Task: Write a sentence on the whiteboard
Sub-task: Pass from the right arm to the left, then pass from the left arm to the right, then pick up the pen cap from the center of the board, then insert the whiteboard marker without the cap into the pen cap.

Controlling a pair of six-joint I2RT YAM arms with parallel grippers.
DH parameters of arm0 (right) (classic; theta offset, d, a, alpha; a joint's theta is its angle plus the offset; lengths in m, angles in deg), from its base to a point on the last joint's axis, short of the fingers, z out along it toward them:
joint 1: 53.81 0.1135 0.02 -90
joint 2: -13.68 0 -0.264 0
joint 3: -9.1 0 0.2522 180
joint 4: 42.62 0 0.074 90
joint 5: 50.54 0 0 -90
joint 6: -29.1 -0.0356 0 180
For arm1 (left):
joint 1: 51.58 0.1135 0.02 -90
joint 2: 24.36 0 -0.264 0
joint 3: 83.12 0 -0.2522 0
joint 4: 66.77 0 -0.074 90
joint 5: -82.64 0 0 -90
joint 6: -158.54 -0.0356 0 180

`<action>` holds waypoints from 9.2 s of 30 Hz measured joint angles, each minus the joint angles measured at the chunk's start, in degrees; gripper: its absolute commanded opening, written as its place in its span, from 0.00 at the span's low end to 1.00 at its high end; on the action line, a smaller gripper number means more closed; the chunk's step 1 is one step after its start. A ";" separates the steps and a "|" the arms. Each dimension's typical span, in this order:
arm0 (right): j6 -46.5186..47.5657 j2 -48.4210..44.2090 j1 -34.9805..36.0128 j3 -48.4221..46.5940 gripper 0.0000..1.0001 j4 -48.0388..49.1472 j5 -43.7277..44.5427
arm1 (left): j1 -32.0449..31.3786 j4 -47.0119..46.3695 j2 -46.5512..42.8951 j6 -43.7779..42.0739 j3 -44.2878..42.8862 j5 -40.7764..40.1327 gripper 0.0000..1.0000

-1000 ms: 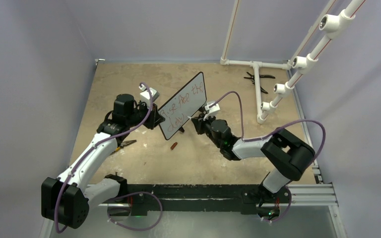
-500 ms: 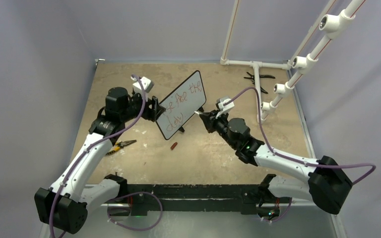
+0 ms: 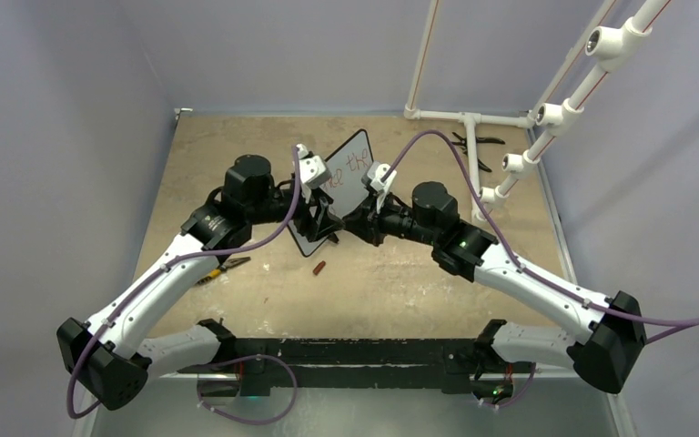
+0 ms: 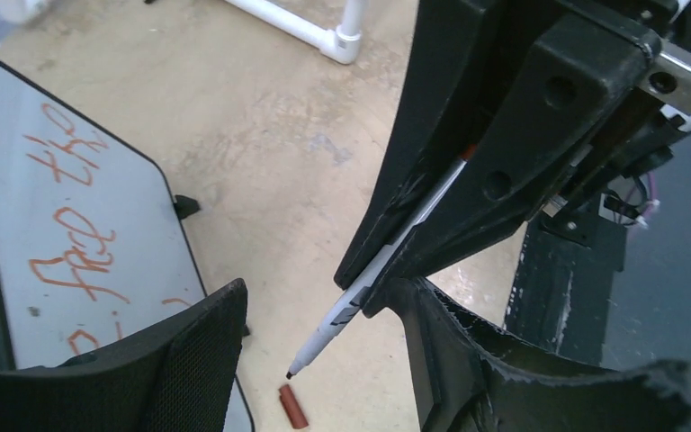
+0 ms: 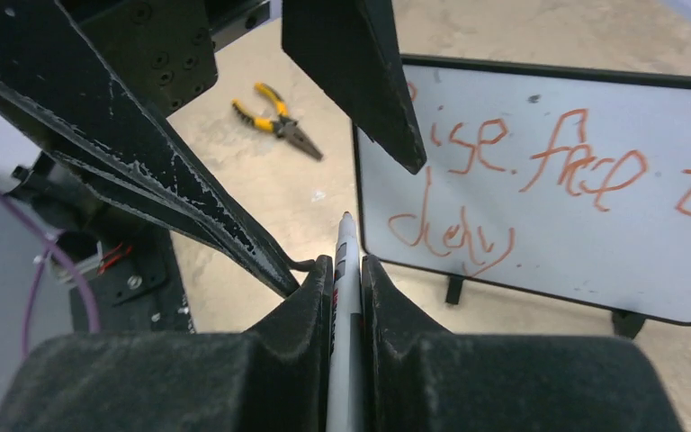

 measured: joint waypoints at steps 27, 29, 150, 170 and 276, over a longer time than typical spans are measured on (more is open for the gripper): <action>-0.76 0.92 0.00 -5.29 0.00 -10.82 -7.65 | -2.21 4.87 -1.86 -0.50 6.32 5.38 0.32; -1.03 1.01 0.00 -5.44 0.00 -11.26 -8.59 | -2.67 4.96 -1.53 -0.55 6.34 5.25 0.17; -27.85 -11.28 -0.74 22.99 0.00 27.93 22.08 | -14.80 -12.96 15.41 23.91 28.55 -43.78 0.26; -29.42 -13.20 -0.74 23.63 0.00 27.63 24.39 | -17.27 -18.78 12.55 25.68 31.45 -45.66 0.00; -42.38 -4.44 -1.40 27.39 0.00 30.95 15.65 | -17.75 -54.40 -8.48 31.65 46.29 -26.49 0.00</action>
